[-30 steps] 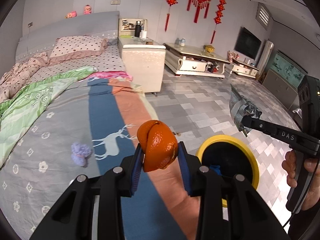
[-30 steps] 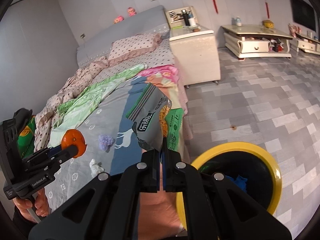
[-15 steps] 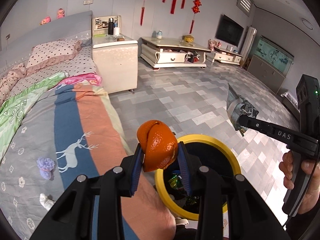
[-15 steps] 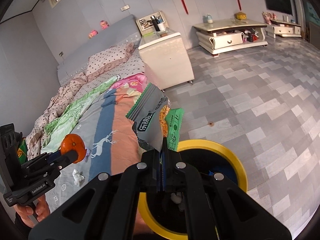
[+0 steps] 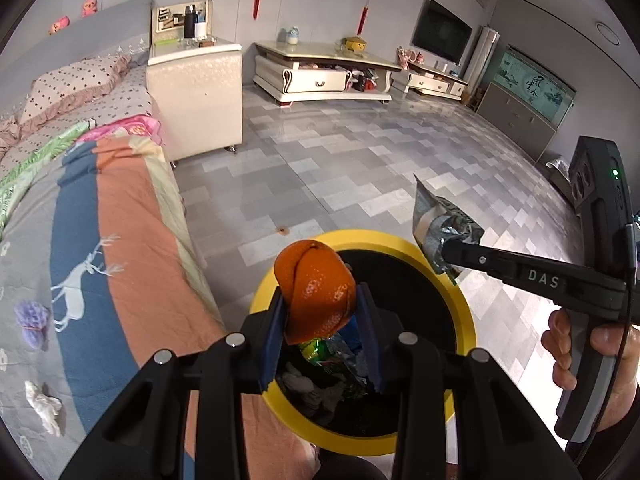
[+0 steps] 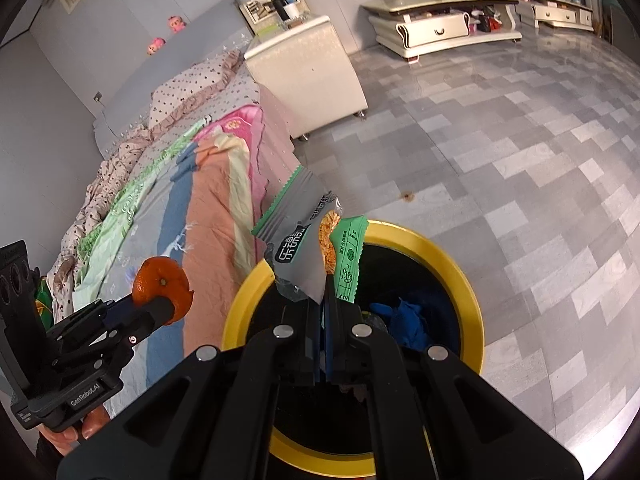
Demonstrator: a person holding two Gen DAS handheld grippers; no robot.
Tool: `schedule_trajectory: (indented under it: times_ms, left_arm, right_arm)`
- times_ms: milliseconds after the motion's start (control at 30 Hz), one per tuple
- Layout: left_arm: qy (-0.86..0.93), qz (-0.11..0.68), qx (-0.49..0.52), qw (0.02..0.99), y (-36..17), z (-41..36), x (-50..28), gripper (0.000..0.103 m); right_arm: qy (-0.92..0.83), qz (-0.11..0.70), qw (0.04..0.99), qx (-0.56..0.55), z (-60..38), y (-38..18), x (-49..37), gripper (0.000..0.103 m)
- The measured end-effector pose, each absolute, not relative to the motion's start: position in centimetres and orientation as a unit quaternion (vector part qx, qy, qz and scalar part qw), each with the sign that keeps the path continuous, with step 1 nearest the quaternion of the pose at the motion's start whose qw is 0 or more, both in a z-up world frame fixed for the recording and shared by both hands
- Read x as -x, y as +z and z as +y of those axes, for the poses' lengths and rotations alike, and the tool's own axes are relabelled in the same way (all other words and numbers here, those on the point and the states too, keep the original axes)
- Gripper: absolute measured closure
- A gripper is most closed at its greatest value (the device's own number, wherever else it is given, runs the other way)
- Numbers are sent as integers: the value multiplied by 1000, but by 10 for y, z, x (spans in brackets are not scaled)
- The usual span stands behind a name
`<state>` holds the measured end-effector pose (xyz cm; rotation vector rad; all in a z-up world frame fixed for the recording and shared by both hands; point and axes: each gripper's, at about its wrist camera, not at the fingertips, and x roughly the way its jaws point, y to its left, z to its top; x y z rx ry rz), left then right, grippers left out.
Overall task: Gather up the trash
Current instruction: 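Open left tool to drop the orange while right tool releases the snack bag into the bin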
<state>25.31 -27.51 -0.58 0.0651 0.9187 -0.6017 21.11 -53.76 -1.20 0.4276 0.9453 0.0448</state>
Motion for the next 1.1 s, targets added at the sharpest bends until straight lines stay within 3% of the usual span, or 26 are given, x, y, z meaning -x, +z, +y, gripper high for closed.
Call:
schedule_trajectory:
  times_ms: [300,667,767,800,833,1100]
  left_arm:
    - [-295,464,-21,835,-33,-283,-252,67]
    - [-295,456,-4,840,-25,-271,-249,46]
    - [-288,453,0,843,-23,-264,-249,39]
    - [-288,452,2,844,-22,-260,-249,38]
    - [-286,451,2,845,-21,-257,-249,37]
    - [-261,442,15,858,-16,-220,-250,28]
  right_arm:
    - [13,480,852,-210,-538,-39,-220,101]
    - [-2,488,850,-199,-528,-30,-216,100]
    - [-9,489,850,-197,-527,-28,-214,87]
    - [-13,488,850,-198,-525,-27,-214,73]
    - [-14,487,850,-199,-525,-27,-212,66]
    - [-23,489,851,-191,-511,-22,-212,66]
